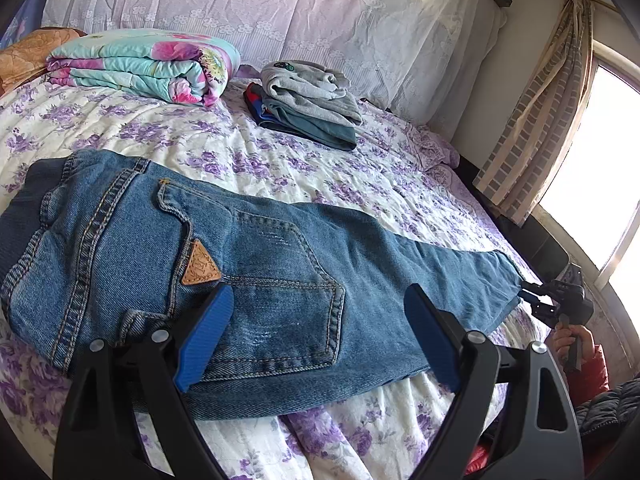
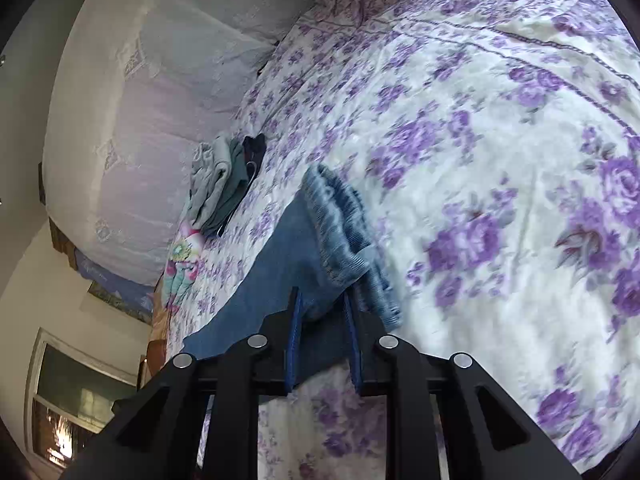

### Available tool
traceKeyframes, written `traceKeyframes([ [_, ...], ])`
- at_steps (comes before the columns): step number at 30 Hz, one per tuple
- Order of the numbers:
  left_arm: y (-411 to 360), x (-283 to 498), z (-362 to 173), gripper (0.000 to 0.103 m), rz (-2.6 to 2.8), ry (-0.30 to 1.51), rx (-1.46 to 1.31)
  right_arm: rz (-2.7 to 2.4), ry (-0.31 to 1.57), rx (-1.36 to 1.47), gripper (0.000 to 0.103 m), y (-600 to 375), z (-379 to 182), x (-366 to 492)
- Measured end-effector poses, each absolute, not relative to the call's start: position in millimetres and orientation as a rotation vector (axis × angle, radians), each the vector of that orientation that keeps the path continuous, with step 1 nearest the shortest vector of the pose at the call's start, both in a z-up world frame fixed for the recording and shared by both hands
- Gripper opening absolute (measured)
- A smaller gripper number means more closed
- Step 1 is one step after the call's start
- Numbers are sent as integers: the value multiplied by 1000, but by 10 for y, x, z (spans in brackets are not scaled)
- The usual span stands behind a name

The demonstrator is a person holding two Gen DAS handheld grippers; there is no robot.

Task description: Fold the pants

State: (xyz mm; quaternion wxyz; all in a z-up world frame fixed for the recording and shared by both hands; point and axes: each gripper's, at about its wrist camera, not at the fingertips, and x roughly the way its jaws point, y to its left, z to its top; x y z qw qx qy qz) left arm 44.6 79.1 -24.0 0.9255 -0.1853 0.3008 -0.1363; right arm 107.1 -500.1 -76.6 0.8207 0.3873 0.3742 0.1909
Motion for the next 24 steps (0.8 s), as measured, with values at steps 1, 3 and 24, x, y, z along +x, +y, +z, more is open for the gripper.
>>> traceKeyframes([
  [1,795,443,-240,84,-280,617,-380,414,801,807,36,-4931,-730,1068],
  [3,793,444,-240,84,-283,615,-383,447,808,775,53,-4763,-663,1070],
  [24,819,433,-237,84,-305,596,-417,461,885,766,7,-4689,-882,1012],
])
